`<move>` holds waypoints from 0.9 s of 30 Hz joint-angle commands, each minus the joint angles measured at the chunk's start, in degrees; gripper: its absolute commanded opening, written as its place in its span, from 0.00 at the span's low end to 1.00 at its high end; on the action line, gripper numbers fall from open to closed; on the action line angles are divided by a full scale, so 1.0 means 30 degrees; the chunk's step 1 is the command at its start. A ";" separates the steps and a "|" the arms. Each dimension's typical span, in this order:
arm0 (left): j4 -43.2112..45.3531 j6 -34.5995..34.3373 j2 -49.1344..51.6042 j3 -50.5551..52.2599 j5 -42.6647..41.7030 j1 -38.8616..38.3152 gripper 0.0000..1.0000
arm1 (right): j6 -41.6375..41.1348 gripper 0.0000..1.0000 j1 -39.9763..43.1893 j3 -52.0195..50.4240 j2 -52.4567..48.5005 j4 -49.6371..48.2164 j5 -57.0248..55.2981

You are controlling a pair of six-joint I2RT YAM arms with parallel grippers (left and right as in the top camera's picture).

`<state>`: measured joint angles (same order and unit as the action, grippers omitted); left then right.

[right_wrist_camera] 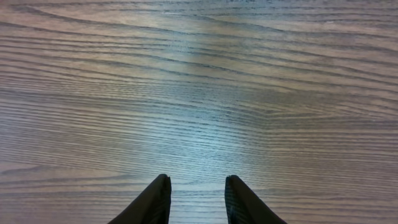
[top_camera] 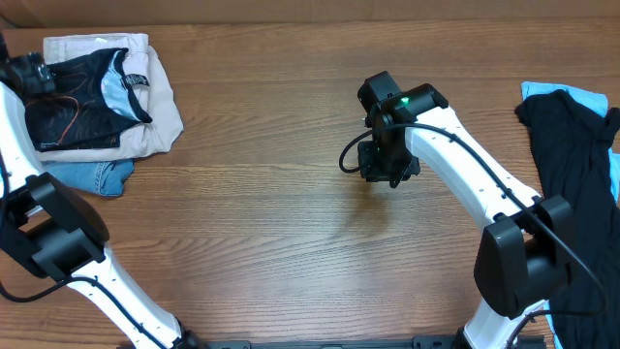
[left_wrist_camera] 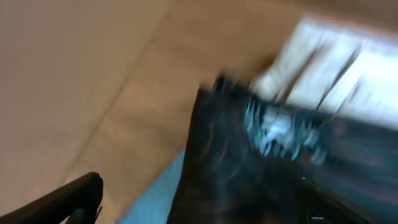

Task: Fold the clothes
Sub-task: 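Press and adjust the jersey on top of the stack with the left gripper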

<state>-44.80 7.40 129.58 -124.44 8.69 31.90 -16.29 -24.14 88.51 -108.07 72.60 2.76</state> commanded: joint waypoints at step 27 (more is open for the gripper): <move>-0.5887 -0.3876 0.0058 0.0896 0.1756 -0.0248 0.86 | -0.0066 0.33 -0.0036 0.0270 0.0270 0.0204 0.0095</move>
<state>-63.86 -3.40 129.58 -124.46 13.13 30.79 -16.27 -24.14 88.51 -108.05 73.14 2.76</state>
